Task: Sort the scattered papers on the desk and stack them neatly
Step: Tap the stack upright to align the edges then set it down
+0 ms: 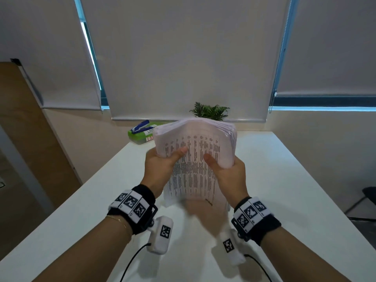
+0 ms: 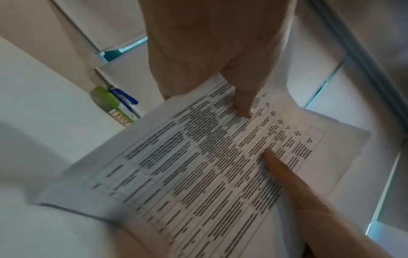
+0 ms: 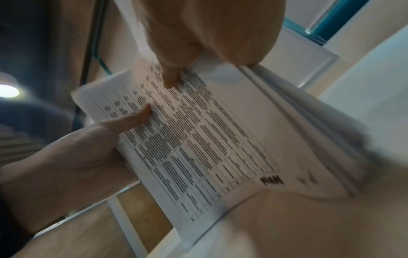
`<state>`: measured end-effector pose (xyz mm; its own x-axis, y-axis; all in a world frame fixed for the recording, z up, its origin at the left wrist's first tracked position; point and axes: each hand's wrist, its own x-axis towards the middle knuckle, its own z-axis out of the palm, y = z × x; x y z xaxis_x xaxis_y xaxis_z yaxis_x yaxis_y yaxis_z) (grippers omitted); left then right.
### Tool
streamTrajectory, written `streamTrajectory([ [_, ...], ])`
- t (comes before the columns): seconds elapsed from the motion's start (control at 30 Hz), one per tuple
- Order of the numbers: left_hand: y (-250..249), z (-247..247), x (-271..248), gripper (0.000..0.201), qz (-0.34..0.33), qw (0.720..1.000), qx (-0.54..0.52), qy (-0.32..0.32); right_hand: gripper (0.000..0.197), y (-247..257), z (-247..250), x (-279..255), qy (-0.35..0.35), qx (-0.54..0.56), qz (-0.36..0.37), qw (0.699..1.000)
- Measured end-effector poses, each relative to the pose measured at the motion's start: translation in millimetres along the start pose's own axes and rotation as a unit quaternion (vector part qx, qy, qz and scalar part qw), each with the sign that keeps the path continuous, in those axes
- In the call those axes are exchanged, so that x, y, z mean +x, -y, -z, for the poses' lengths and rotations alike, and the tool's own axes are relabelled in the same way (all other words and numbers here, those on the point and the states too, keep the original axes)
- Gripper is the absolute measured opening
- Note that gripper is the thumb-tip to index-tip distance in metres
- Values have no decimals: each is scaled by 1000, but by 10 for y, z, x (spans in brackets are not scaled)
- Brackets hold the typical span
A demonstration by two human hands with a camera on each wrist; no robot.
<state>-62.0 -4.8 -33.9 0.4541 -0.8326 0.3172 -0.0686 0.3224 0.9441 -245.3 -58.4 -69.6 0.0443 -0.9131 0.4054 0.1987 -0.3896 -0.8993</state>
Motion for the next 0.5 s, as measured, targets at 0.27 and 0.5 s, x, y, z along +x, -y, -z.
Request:
streamTrajectory([
  [0.27,187,-52,-40,14,31,998,56,1,25,-108,69,8,-1,-82,-16,996],
  [0.5,274,-75,251,29,60,986,155,-19,36,-203,85,297,22,-145,-82,986],
])
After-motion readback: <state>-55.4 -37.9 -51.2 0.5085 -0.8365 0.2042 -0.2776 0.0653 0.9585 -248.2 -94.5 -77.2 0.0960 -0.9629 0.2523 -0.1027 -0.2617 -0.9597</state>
